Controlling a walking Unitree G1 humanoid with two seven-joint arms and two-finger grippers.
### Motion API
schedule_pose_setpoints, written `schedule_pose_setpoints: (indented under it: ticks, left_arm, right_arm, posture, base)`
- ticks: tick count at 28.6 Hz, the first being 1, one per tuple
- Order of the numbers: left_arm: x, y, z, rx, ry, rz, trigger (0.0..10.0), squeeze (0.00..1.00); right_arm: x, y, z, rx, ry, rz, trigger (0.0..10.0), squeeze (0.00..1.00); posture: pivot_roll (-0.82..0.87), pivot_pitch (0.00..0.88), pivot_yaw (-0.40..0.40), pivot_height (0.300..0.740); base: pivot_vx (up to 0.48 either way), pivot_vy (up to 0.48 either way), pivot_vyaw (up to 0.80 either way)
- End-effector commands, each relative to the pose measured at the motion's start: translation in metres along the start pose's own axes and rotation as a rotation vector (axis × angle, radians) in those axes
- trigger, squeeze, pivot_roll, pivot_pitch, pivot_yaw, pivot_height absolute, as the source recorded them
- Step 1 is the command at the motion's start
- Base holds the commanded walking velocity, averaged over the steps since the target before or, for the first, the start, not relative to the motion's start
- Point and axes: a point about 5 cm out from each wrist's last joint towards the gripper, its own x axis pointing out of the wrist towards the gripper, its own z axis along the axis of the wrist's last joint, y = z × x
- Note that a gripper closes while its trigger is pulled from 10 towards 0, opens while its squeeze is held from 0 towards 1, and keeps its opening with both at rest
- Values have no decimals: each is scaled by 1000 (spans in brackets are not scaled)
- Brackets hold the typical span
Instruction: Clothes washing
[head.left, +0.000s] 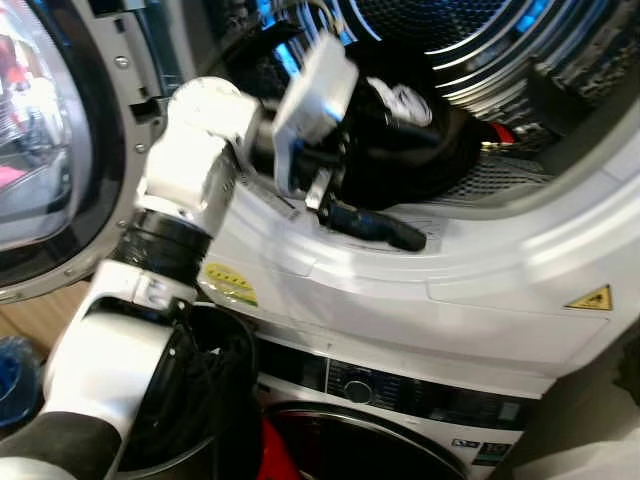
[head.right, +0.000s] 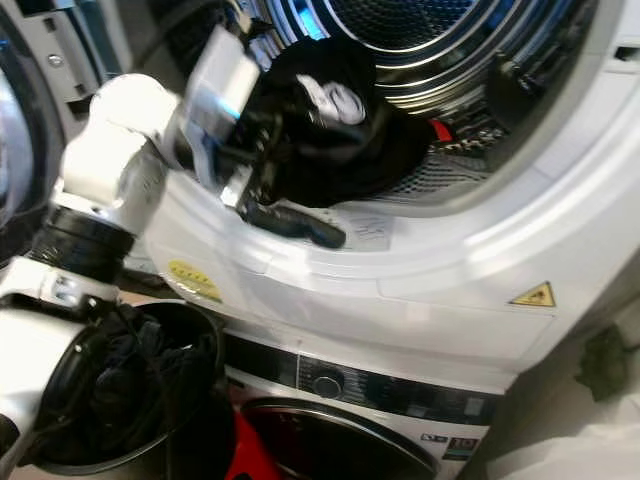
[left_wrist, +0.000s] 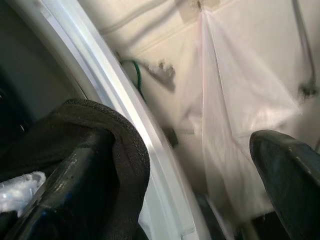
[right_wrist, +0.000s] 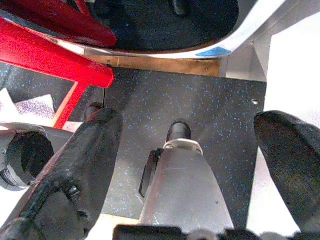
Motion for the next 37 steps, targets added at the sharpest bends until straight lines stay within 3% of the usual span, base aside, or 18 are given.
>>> schedule_pose_setpoints:
  ticks: [1,3,4,6,9,15,17,18,19,20,23,25,26,27,28,33,35,37]
  left_arm:
    - [3,-5,-4,92,134,6,10000,0]
    - [9,-4,-17,139,229,104,10000,0]
    - [9,-4,-17,139,229,104,10000,0]
    - [6,4,-40,178,395,371,10000,0]
    - [-1,10,-49,225,527,573,10000,0]
    - [-5,2,-52,246,583,791,10000,0]
    - [-7,-1,-62,156,589,850,10000,0]
    - [-12,-1,-70,48,554,948,10000,0]
    - [-12,-1,-70,48,554,948,10000,0]
    - [-20,6,-70,-112,421,1100,10000,0]
    - [-23,13,-63,-228,250,1181,10000,0]
    - [-18,17,-48,-325,44,1133,10000,0]
    - [-16,17,-44,-345,0,1116,10000,0]
    - [-14,18,-33,-372,-90,1061,10000,0]
    - [-14,18,-10,-378,-235,921,10000,0]
    - [-25,22,5,-341,-274,909,10000,0]
    - [-36,32,8,-188,-98,1029,10000,0]
    - [-50,43,-2,-54,204,1187,10000,0]
  right_arm:
    - [0,3,1,18,-9,7,10000,0]
    - [0,3,1,11,-7,11,10000,0]
    - [0,3,1,11,-7,11,10000,0]
    - [0,4,-1,12,-1,17,10000,0]
    - [-1,5,-2,13,2,21,10000,0]
    - [-1,5,-4,16,5,27,10000,0]
    - [-1,4,-4,22,7,23,10000,0]
    - [-1,4,-4,22,7,22,10000,0]
    - [-1,4,-4,22,7,22,10000,0]
    - [-1,4,-4,23,7,24,10000,0]
    - [-1,4,-4,33,6,26,10000,0]
    - [-1,5,-5,28,11,37,10000,0]
    - [-1,5,-5,26,13,40,10000,0]
    - [-1,6,-5,31,12,39,10000,0]
    - [-1,6,-5,39,8,45,10000,0]
    - [-1,7,-6,50,5,52,10000,0]
    - [-1,6,-7,42,10,53,10000,0]
    - [-1,6,-8,35,19,52,10000,0]
  posture:
    - [113,0,70,740]
    - [114,0,71,740]
    - [114,0,71,740]
    - [109,0,78,740]
    - [105,0,82,740]
    - [113,0,85,740]
    - [112,0,88,740]
    - [105,0,93,740]
    - [105,0,93,740]
    - [99,0,95,740]
    - [99,0,93,740]
    - [96,0,95,740]
    - [96,0,95,740]
    - [94,0,97,740]
    - [95,0,95,740]
    - [96,0,93,740]
    - [100,0,91,740]
    - [100,0,89,740]
  base:
    - [0,0,0]
    - [0,0,0]
    - [0,0,0]
    - [0,0,0]
    - [0,0,0]
    - [0,0,0]
    - [0,0,0]
    - [0,0,0]
    - [0,0,0]
    - [0,0,0]
    - [0,0,0]
    - [0,0,0]
    - [0,0,0]
    - [0,0,0]
    - [0,0,0]
    - [0,0,0]
    - [0,0,0]
    - [0,0,0]
